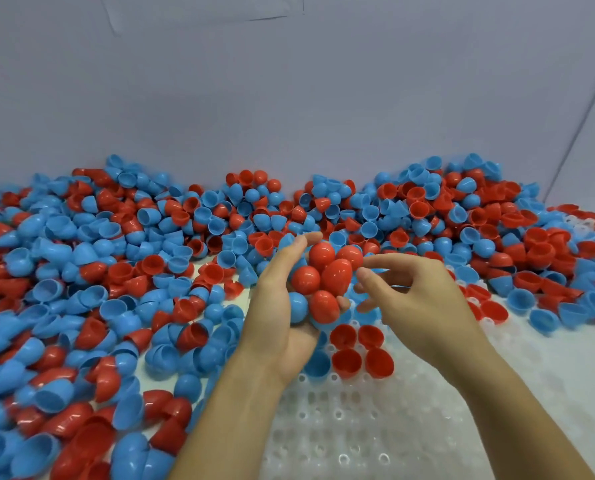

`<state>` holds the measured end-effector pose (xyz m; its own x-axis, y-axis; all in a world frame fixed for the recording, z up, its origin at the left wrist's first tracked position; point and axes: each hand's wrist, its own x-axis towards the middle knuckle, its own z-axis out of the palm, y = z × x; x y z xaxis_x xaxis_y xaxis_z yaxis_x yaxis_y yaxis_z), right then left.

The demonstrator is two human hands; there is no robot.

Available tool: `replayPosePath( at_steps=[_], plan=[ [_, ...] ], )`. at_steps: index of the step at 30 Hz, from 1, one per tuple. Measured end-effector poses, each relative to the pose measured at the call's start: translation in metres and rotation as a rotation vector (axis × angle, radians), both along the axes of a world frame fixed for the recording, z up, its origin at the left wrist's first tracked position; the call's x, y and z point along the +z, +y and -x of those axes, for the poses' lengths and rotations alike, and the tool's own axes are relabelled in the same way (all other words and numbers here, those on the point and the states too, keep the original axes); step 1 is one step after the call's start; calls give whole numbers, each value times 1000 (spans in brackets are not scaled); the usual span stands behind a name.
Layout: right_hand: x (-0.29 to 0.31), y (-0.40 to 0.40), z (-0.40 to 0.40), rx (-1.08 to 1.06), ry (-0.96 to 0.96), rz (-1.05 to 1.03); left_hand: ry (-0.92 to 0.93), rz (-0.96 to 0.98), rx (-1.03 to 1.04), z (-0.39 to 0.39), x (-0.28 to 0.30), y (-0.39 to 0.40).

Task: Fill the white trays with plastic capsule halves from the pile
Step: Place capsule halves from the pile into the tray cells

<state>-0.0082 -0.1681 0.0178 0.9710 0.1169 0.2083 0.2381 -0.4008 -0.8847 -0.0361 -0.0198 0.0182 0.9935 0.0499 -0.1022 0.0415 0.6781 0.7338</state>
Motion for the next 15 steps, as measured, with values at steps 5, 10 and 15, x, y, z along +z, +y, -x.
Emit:
replayPosePath(
  at_steps=[5,10,15],
  plan=[
    [5,-6,0,69,-45,-152,-16,-52,-64,-2,1,-6],
    [4,-3,-2,40,-55,-202,12,-119,-34,-5,-2,-8],
    [6,-2,-2,-8,-58,-321,29,-132,-19,-7,-3,-7]
  ],
)
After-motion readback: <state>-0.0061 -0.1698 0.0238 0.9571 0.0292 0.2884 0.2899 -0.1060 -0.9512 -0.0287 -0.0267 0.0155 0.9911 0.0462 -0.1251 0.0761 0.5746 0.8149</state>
